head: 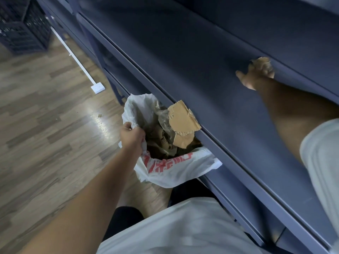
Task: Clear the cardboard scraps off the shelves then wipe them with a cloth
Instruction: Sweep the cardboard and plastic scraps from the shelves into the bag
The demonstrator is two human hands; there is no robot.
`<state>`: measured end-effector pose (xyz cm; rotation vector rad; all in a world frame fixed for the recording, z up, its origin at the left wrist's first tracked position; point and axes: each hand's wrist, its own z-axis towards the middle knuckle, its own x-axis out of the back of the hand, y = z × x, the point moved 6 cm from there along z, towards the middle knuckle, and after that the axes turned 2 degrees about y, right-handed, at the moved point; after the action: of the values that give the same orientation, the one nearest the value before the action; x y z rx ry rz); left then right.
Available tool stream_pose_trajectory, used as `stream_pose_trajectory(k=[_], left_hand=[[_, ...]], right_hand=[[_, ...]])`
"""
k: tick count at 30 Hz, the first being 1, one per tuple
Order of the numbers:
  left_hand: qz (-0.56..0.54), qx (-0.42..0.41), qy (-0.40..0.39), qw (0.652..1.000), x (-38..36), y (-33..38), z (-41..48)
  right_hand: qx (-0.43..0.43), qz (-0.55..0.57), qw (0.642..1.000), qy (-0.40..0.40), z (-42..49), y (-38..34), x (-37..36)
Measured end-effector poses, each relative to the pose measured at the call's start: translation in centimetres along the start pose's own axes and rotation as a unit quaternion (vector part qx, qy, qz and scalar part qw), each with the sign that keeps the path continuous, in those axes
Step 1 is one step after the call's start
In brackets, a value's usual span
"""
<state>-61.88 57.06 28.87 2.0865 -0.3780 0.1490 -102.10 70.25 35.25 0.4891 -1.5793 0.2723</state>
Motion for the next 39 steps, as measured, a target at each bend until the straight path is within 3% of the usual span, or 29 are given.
stream_pose_trajectory(k=[11, 21, 25, 29, 32, 35, 39], left_hand=[[0.014, -0.009, 0.008, 1.0, -0.3, 0.0, 0.3], [0.021, 0.024, -0.021, 0.999, 1.7, -0.9, -1.3], [0.021, 0.03, -0.027, 0.999, 1.9, -0.5, -1.4], [0.026, 0.02, -0.04, 0.999, 1.7, 0.3, -1.5], [0.017, 0.026, -0.046, 0.998, 2.0, 0.6, -1.6], [0.004, 0.029, -0.047, 0.998, 2.9, 0.8, -1.7], [0.012, 0.015, -0.051, 0.998, 4.1, 1.2, -1.1]], right_hand=[[0.0, 0.064, 0.998, 0.007, -2.6, -1.1, 0.7], [0.291, 0.138, 0.947, 0.0, -23.2, -10.2, -0.6], [0.321, 0.193, 0.927, 0.005, -24.6, -11.6, 0.4], [0.23, 0.182, 0.953, -0.077, -21.5, -12.6, -0.8], [0.244, 0.171, 0.947, -0.12, -22.9, -14.6, -2.4], [0.263, 0.209, 0.924, -0.183, -25.8, -16.7, -4.5], [0.207, 0.309, 0.875, -0.31, -27.1, -19.1, -6.6]])
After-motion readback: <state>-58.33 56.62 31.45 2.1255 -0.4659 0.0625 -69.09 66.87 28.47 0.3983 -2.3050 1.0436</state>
